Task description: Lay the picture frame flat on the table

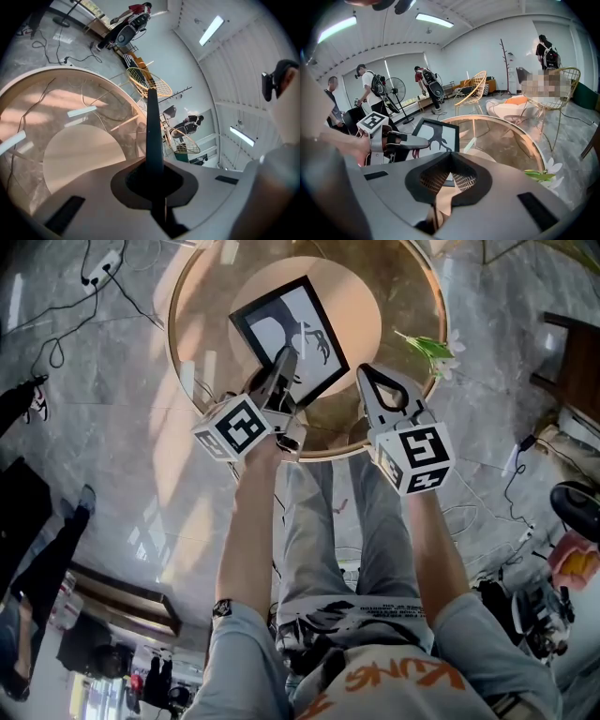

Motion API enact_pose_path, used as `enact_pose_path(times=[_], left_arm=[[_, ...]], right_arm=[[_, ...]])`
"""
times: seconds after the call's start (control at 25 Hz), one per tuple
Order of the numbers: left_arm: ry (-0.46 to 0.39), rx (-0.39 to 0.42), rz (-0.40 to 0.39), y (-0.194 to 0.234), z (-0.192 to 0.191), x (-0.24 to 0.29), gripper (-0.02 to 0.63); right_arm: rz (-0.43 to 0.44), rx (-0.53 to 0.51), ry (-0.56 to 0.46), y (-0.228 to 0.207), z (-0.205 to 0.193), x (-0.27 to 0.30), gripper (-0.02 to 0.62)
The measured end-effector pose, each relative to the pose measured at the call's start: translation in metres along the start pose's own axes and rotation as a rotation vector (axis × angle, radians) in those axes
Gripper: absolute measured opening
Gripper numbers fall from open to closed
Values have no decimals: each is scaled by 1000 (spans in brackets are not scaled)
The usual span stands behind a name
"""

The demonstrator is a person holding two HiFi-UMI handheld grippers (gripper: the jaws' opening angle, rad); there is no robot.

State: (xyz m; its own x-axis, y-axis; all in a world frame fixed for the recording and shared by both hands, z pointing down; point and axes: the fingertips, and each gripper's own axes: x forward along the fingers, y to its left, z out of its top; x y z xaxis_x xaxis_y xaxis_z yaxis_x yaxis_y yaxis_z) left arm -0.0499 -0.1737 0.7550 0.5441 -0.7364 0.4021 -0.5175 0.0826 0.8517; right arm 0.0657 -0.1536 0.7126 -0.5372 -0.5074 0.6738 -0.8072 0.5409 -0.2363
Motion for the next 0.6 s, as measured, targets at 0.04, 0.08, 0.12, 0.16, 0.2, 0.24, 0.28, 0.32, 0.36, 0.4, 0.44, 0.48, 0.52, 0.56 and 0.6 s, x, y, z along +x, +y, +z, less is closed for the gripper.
enact_pose_path(times=[0.04,0.08,0.12,0.16,0.2,0.24,0.28,0.32,0.36,0.4,0.44,0.48,0.52,0.56,0.6], left_arm=[[11,-21,-12,1,-2,1,26],[24,-36,-19,3,-3,3,26],[39,-43,-22,4,-5,4,26],[56,-46,-21,5,-6,4,26],[71,-46,-18,7,-8,5,26],[86,-44,-12,9,-10,7,26],[98,-43,-5,11,-12,9,26],[107,-46,3,14,-13,11,26],[114,-52,11,17,-14,12,26],[120,-59,21,20,-15,13,26],[129,-61,37,23,-17,14,26],[142,-56,59,27,-19,15,28],[157,-43,84,31,-21,15,39],[173,-28,107,33,-24,16,53],[190,-13,128,36,-26,16,64]], right_arm=[[1,1,0,0,-1,0,-2],[1,2,0,-1,-2,1,-3],[0,4,0,-2,-3,1,-3],[-1,10,0,-3,-4,2,-2],[-2,16,0,-4,-6,2,-3],[-3,20,1,-6,-7,2,-3],[-4,23,4,-7,-9,3,-3],[-4,25,6,-8,-11,4,-2],[-5,28,9,-10,-13,4,-2],[-6,31,11,-11,-15,5,-2],[-7,34,15,-12,-16,5,-3],[-7,35,18,-13,-18,5,-2],[-8,35,21,-15,-19,4,-2],[-9,35,24,-16,-20,4,-2],[-10,36,27,-17,-21,3,-2]])
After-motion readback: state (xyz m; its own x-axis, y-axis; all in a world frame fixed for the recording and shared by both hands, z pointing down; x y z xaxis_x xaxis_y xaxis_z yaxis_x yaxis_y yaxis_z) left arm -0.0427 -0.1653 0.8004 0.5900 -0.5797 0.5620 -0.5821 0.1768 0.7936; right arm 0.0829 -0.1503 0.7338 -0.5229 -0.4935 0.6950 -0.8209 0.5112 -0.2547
